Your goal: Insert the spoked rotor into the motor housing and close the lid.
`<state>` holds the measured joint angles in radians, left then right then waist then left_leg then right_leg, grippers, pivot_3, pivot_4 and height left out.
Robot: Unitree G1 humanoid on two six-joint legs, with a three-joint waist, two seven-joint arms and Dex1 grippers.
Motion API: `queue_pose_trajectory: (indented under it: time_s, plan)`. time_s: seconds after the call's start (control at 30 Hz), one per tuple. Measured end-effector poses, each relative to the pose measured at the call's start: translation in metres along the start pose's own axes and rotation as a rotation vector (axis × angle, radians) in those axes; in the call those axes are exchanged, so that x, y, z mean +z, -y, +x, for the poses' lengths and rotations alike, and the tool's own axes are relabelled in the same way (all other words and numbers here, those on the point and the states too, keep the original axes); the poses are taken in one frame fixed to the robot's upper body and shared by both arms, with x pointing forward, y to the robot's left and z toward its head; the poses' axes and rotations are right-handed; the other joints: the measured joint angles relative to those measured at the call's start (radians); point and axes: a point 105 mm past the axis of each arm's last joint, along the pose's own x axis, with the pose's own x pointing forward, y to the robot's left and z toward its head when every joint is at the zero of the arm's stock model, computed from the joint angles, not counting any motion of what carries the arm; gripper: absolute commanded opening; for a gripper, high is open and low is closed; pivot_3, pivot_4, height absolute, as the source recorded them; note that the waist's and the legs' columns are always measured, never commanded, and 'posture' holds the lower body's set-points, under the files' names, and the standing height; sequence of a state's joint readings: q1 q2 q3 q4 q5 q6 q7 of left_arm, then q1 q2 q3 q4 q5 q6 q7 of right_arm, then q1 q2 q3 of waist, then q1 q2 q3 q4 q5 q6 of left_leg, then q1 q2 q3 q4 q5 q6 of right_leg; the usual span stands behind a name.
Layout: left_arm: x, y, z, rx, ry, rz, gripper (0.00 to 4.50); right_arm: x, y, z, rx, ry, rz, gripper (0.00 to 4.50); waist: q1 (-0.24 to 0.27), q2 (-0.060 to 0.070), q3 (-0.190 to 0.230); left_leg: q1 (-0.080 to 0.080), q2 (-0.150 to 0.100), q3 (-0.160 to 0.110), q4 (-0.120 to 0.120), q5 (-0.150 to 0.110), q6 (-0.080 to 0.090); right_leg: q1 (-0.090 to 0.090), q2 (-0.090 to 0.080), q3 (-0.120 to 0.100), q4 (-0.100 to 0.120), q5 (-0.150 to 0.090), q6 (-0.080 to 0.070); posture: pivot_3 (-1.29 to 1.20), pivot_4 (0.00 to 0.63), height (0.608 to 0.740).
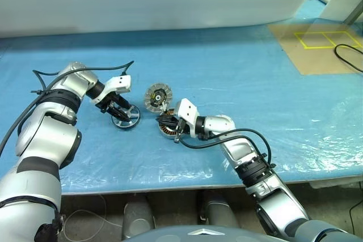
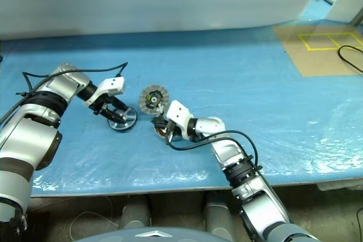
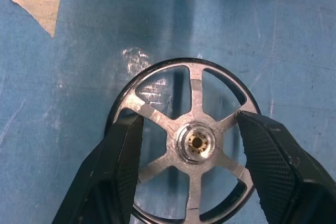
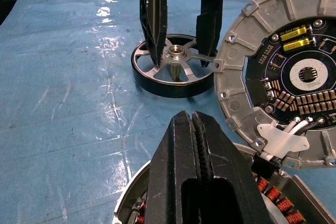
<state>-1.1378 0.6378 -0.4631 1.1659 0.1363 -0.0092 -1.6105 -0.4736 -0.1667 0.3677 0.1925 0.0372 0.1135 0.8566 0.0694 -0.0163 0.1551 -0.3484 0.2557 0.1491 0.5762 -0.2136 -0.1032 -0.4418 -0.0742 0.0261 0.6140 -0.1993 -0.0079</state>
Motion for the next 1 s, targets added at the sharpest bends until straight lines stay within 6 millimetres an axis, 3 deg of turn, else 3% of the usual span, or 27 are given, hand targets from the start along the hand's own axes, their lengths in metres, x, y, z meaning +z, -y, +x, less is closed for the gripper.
queue_pose_trajectory:
  time_s: [1.0]
  plan:
    - [0.0044,-0.0027,-0.0079,0.027,0.022,0.081,2.91,-0.0007,-0.0001,0.0006,-0.001,0.001,0.002,0.0,0.0,0.0,0.0,0.0,0.0,0.0,-0.002,0.0,0.0,0.0,0.0,0.0,-0.004,0.0,0.0,0.0,0.15,0.74]
